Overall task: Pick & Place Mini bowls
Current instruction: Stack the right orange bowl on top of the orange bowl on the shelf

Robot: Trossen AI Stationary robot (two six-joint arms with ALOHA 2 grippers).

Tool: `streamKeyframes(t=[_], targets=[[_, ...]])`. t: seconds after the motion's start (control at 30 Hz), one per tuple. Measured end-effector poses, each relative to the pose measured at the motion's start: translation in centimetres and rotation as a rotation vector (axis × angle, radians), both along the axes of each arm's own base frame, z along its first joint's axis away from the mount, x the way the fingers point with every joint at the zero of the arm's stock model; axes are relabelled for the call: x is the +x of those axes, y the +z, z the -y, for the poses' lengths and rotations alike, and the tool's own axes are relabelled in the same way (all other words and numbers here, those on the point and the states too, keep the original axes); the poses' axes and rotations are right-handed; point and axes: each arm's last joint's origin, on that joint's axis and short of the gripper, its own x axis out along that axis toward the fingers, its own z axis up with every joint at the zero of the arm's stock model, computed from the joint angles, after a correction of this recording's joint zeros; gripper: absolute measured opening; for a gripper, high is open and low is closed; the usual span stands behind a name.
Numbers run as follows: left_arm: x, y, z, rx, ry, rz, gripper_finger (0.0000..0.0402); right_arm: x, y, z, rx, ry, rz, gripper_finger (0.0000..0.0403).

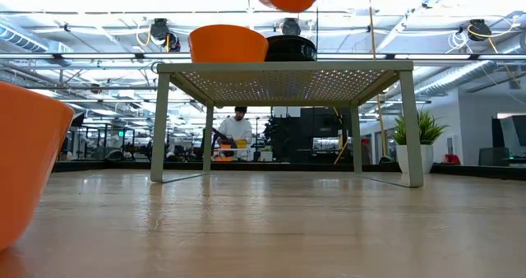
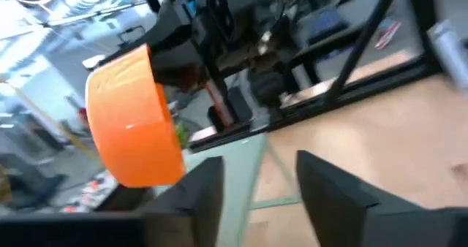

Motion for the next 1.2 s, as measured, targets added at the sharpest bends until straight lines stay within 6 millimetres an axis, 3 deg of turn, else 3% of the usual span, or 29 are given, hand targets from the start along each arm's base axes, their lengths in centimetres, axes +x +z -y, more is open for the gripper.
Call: streamKeyframes(t=[0.13, 0.27, 0.4, 0.57, 0.7, 0.8, 0.87, 1.03, 1.2], targets=[[1.2, -0.1, -0.6, 0.113, 0.049, -0.032, 0.0246, 0.2, 0.1, 0.4, 0.009, 0.045, 0.034, 0.0], [1.9, 0.5, -1.8, 0.13, 0.159, -0.022, 0.0292, 0.3, 0.1, 0.3, 0.032, 0.08, 0.06, 0.0], [2.5, 1.1, -3.0, 0.049, 0.217, 0.05, 0.0312, 0.2, 0.1, 0.0, 0.062, 0.126, 0.088, 0.0], [3.1, 1.4, -4.5, 0.026, 0.261, 0.08, 0.0307, 0.2, 0.1, 0.1, 0.104, 0.139, 0.114, 0.0], [3.4, 1.4, -5.2, 0.0, 0.302, 0.09, 0.0283, 0.1, 0.1, 0.0, 0.126, 0.134, 0.122, 0.0], [3.4, 1.4, -5.2, -0.009, 0.306, 0.092, 0.0242, 0.0, 0.1, -0.2, 0.155, 0.137, 0.129, 0.0], [3.2, 1.4, -5.0, -0.01, 0.329, 0.092, 0.0196, 0.0, 0.0, -0.4, 0.182, 0.14, 0.13, 0.0004], [2.6, 1.9, -4.7, -0.033, 0.447, 0.132, 0.0037, -0.3, -0.1, -1.3, 0.274, 0.187, 0.171, 0.0034], [1.6, 2.7, -3.5, -0.009, 0.523, 0.144, 0.0024, -0.5, -1.1, -2.4, 0.462, 0.318, 0.21, 0.0092]])
